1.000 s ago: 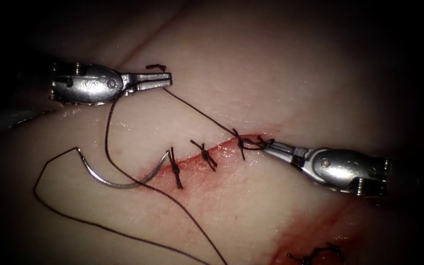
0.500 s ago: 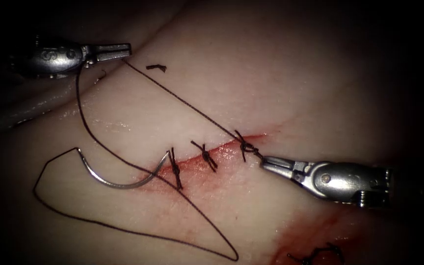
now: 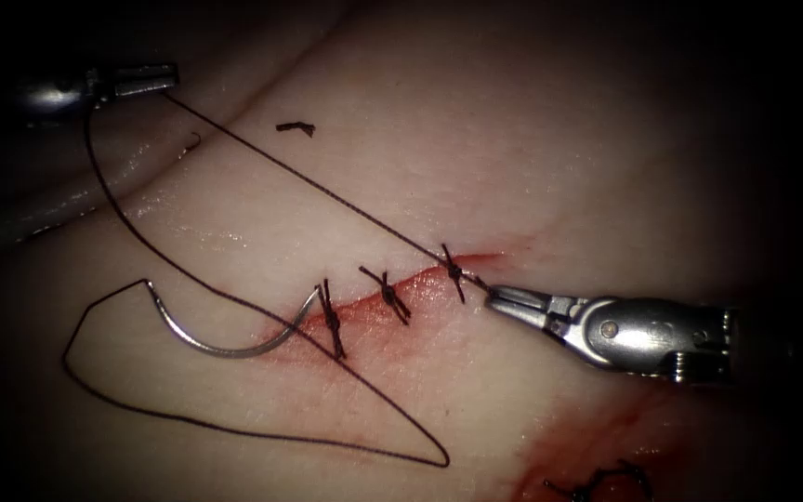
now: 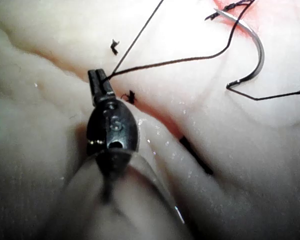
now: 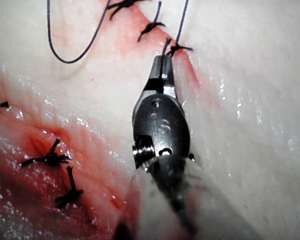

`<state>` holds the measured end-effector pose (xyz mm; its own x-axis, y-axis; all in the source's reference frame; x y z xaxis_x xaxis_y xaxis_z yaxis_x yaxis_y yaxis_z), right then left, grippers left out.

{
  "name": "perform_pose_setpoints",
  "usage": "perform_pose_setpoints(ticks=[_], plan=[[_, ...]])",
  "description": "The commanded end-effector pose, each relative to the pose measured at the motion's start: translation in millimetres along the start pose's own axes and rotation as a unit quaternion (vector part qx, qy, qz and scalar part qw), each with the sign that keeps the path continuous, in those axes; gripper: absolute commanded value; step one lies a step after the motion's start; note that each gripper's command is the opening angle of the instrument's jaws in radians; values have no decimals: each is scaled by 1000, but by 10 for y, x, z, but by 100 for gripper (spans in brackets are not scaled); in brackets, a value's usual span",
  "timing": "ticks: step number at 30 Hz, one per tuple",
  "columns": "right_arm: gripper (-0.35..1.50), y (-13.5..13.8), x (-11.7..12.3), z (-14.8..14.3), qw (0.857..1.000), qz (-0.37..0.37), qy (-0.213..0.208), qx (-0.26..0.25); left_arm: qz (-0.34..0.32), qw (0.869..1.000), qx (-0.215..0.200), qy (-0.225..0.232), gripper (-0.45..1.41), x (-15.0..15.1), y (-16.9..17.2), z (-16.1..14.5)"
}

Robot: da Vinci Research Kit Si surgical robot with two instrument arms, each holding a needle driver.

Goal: Wound Closure

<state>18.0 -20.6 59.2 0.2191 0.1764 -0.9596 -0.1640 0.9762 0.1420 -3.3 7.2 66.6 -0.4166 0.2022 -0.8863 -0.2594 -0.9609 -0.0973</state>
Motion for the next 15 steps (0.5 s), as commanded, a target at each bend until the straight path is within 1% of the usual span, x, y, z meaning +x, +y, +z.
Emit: perform_pose_setpoints(ticks=[1,3,4,7,10,15], plan=[[-35,-9,-11,7,1000,-3,-4,5,-2,1000,0,1,-45,-6,3,6],[-35,-14,-25,1,1000,-12,-11,5,-6,1000,4,0,-45,-11,6,4],[-35,-14,-25,1,1000,-12,-11,5,-6,1000,4,0,-45,-11,6,4],[-35,-15,-36,-5,1000,-19,-16,4,-8,1000,6,-1,-45,-12,8,4],[-35,-15,-37,-7,1000,-20,-17,3,-8,1000,7,-1,-45,-12,8,4],[-35,-18,-33,-6,1000,-19,-13,2,-9,1000,8,-3,-45,-11,7,5]])
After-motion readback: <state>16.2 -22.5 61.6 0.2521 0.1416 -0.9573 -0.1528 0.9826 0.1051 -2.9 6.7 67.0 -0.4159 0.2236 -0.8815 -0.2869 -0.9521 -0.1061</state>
